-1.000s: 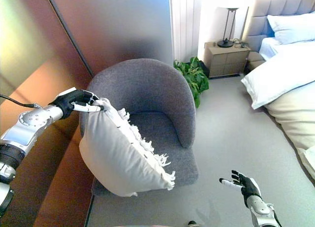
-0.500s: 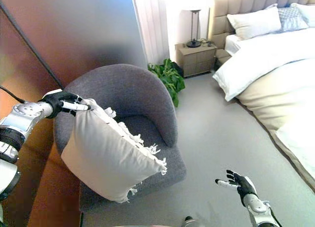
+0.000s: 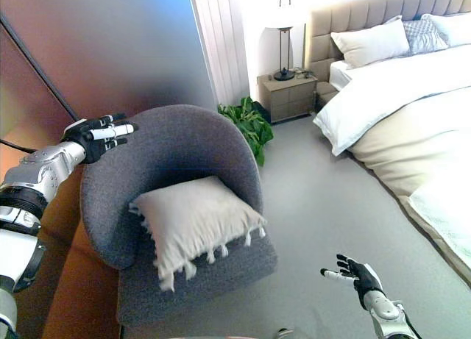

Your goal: Pick up the pillow and put it on the sofa.

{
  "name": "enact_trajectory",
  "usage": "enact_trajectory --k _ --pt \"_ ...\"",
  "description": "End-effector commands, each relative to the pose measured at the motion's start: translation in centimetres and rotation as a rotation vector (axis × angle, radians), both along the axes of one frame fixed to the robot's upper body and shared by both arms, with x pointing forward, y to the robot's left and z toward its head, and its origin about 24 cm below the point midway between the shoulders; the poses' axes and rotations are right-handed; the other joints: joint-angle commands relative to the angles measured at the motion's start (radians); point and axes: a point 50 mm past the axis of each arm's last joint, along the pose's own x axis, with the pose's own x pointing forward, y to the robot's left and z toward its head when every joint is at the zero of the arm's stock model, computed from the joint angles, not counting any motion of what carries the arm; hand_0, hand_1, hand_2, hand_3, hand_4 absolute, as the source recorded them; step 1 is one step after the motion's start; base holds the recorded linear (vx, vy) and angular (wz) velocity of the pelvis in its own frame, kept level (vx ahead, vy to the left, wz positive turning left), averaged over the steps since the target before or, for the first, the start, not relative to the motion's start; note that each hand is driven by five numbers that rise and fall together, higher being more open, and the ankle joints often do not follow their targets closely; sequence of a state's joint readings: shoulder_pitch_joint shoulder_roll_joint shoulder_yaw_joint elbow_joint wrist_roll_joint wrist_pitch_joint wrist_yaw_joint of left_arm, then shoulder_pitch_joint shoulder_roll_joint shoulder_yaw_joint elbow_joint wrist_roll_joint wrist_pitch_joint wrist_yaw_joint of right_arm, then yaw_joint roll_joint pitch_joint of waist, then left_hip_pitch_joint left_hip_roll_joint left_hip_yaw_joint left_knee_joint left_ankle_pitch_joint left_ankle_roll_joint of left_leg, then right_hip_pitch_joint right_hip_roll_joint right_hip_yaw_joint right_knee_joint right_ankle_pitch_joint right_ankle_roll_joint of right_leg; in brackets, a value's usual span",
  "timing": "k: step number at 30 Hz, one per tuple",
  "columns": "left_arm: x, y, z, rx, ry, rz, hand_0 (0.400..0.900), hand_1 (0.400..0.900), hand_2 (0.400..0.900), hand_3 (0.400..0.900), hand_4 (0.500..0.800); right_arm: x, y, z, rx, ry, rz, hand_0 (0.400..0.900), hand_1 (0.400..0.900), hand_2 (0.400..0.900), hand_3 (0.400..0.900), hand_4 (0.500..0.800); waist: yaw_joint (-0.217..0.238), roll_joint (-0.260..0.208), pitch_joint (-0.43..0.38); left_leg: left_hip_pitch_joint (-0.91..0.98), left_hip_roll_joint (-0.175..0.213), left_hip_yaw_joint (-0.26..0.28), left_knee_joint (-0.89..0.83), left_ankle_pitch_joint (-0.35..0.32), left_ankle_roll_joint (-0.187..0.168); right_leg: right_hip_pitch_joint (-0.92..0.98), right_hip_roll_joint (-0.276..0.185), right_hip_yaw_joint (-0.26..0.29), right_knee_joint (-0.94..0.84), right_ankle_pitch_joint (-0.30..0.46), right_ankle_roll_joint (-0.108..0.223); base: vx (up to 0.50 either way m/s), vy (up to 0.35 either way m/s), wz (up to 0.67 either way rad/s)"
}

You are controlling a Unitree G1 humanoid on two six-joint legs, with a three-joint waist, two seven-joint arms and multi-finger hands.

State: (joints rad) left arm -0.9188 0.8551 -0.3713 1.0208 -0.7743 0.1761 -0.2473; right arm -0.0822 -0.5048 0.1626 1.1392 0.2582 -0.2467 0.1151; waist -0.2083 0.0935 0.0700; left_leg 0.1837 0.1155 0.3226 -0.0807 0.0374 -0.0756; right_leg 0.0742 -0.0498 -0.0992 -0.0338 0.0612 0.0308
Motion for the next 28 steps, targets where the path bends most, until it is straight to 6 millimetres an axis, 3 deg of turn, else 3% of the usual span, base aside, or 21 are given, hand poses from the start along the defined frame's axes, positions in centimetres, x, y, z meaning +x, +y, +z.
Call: enact_trajectory --k 1,8,18,28 --pt "0.2 0.8 5.8 -0.108 -0.308 0.041 0.900 0.900 0.900 0.900 0.800 2.5 -0.9 2.0 -0.067 -0.105 0.049 0.900 0.900 0.900 0.900 0.800 0.030 -0.029 -0.088 -0.017 0.014 -0.033 0.058 -0.070 -0.006 0.017 -0.049 -0.054 0.025 -0.082 0.089 -0.03 0.003 0.10" --pt "-1.1 0.7 3.8 -0.180 -0.365 -0.001 0.900 0.900 0.900 0.900 0.800 2.5 0.0 1.5 -0.048 -0.115 0.034 0.900 0.900 0.900 0.900 0.800 0.080 -0.038 -0.078 -0.027 0.020 -0.060 0.052 -0.064 -0.008 0.026 -0.055 -0.085 0.024 -0.084 0.087 -0.04 -0.005 0.11" --pt "-4.7 1.6 -2.2 -0.212 -0.338 0.035 0.900 0.900 0.900 0.900 0.800 1.6 0.6 0.9 -0.033 -0.128 -0.023 0.900 0.900 0.900 0.900 0.800 0.138 -0.057 -0.062 -0.034 0.021 -0.097 0.036 -0.057 -0.006 0.041 -0.061 -0.118 0.011 -0.081 0.087 -0.02 -0.006 0.11" --pt "-5.3 1.4 -3.0 -0.183 -0.320 0.014 0.900 0.900 0.900 0.900 0.800 1.7 0.2 1.2 -0.041 -0.134 -0.038 0.900 0.900 0.900 0.900 0.800 0.149 -0.062 -0.060 -0.037 0.025 -0.103 0.027 -0.046 -0.009 0.046 -0.061 -0.129 -0.001 -0.073 0.087 -0.01 -0.004 0.06"
